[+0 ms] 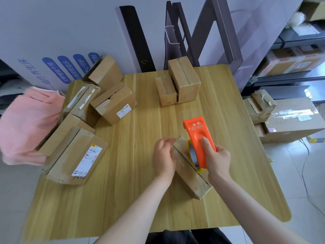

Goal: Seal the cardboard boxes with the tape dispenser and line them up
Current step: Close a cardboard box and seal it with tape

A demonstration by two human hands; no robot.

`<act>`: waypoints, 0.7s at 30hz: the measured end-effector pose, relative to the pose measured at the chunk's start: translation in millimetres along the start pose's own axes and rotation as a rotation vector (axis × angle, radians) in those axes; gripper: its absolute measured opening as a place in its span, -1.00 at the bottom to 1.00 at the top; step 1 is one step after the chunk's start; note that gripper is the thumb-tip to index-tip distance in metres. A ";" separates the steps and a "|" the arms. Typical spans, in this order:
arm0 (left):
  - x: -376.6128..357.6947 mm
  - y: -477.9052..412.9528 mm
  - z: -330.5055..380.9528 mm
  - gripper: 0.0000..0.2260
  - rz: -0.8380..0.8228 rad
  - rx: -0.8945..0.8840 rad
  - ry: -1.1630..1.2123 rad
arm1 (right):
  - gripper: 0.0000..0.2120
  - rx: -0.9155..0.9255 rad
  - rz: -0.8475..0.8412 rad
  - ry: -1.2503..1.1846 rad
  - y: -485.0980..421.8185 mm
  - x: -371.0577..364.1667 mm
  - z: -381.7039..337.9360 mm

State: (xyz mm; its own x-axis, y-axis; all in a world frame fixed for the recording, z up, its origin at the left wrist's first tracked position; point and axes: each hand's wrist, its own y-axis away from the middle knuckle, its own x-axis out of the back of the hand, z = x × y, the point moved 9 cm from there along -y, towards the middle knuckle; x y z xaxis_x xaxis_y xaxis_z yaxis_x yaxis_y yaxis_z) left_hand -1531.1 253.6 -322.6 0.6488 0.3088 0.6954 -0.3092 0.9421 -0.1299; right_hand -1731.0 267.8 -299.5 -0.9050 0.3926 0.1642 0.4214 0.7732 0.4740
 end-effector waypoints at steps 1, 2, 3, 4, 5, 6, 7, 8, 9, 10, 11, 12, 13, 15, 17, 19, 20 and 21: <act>-10.9 -4.2 9.5 -0.66 -0.116 -0.054 0.003 | -0.65 -0.007 0.016 -0.022 0.1 2.0 0.9; -21.5 -8.2 15.1 -0.68 -0.230 -0.037 0.015 | -0.65 -0.017 0.030 -0.047 -0.3 4.6 1.4; -29.7 -11.1 19.6 -0.71 -0.320 0.020 0.052 | -0.65 -0.027 0.042 -0.071 -0.9 7.2 1.3; -36.3 -13.5 20.0 -0.74 -0.370 0.099 0.059 | -0.66 -0.035 0.053 -0.087 -2.0 9.8 0.8; -41.2 -15.5 19.7 -0.77 -0.385 0.142 0.025 | -0.66 -0.038 0.060 -0.093 -3.4 11.7 -0.2; -42.5 -17.6 17.7 -0.78 -0.381 0.198 0.008 | -0.65 -0.039 0.063 -0.093 -4.7 13.0 -1.9; -42.2 -20.0 16.5 -0.76 -0.381 0.256 -0.022 | -0.65 -0.040 0.065 -0.090 -6.3 13.5 -3.4; -42.0 -22.7 20.1 -0.75 -0.400 0.254 -0.073 | -0.65 -0.045 0.061 -0.086 -7.1 13.2 -4.5; -42.4 -25.5 24.1 -0.75 -0.434 0.246 -0.110 | -0.67 -0.050 0.057 -0.084 -7.8 12.7 -5.1; -45.5 -29.6 27.3 -0.76 -0.482 0.206 -0.153 | -0.68 -0.055 0.052 -0.082 -7.3 11.9 -6.1; -51.9 -33.6 29.4 -0.75 -0.549 0.139 -0.256 | -0.69 -0.059 0.046 -0.083 -6.6 11.5 -6.8; -55.3 -37.2 29.8 -0.74 -0.593 0.080 -0.389 | -0.69 -0.063 0.042 -0.088 -5.7 11.7 -7.1; -55.6 -40.9 28.4 -0.75 -0.623 0.060 -0.508 | -0.69 -0.072 0.042 -0.092 -5.1 12.2 -6.3; -55.8 -44.1 22.0 -0.83 -0.731 0.107 -0.623 | -0.67 -0.098 0.040 -0.106 -4.1 13.9 -2.1; -58.2 -47.0 15.0 -0.87 -0.813 0.150 -0.590 | -0.67 -0.106 0.043 -0.119 -2.9 16.0 2.1; -63.4 -48.1 10.6 -0.90 -0.879 0.170 -0.546 | -0.67 -0.099 0.039 -0.123 -0.2 15.5 3.5; -65.9 -47.3 8.2 -0.88 -0.901 0.195 -0.526 | -0.67 -0.092 0.034 -0.124 1.6 14.6 2.8; -68.5 -45.2 5.7 -0.84 -0.908 0.217 -0.510 | -0.68 -0.083 0.029 -0.123 3.1 13.3 1.7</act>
State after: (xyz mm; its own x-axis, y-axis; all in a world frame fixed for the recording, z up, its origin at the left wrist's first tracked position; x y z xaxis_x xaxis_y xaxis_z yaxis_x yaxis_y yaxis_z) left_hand -1565.5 189.1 -360.4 0.3460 -0.6366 0.6892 -0.0058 0.7331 0.6801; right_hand -1741.6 276.3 -297.3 -0.8764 0.4757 0.0743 0.4361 0.7188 0.5415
